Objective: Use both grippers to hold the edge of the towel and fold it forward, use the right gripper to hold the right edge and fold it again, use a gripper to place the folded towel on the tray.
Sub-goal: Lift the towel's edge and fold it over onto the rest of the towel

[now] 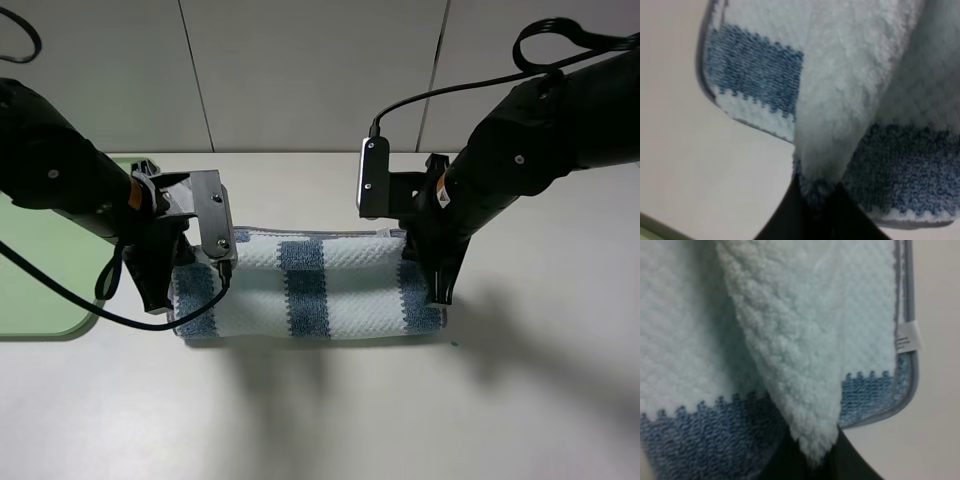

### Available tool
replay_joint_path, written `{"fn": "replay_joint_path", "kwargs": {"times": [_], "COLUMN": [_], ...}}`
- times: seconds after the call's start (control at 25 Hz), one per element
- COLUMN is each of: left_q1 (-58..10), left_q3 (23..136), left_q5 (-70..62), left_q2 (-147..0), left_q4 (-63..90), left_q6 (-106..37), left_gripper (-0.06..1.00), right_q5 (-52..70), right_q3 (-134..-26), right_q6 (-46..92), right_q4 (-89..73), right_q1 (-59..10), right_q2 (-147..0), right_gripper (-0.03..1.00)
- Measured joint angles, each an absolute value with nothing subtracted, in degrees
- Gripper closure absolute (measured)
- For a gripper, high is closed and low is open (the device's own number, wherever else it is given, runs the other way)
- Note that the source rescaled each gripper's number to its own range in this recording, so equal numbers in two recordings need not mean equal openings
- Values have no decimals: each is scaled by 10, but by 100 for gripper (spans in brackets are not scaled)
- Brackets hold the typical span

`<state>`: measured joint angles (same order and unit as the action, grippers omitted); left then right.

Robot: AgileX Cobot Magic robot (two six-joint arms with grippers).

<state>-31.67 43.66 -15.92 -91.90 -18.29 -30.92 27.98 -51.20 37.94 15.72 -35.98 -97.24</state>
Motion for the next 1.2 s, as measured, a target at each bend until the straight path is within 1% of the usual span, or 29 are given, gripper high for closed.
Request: {"fn": "replay_joint_path", "kwargs": {"times": [0.2, 0.4, 0.56, 0.76, 1.2], "left_q1": [-316, -315, -301, -283, -282], "left_q3": [437, 437, 437, 437, 437], "left_q5": [-131, -91, -68, -58, -29], "left_q2": [-935, -935, -935, -935, -935], "left_q4": [-184, -185, -184, -184, -184], "left_q6": [-306, -306, -302, -296, -290], "left_gripper": [94, 94, 94, 94, 93], "right_q5": [256, 242, 235, 226, 225], "right_q3": [-512, -512, -512, -512, -512], "right_q6": [361, 345, 342, 342, 342], "right_q4": [187, 193, 194, 194, 194], "right_q1": [-357, -335, -326, -326, -326], "right_q2": [-973, -973, -973, -973, -973], "right_gripper": [97, 97, 97, 97, 97]}}
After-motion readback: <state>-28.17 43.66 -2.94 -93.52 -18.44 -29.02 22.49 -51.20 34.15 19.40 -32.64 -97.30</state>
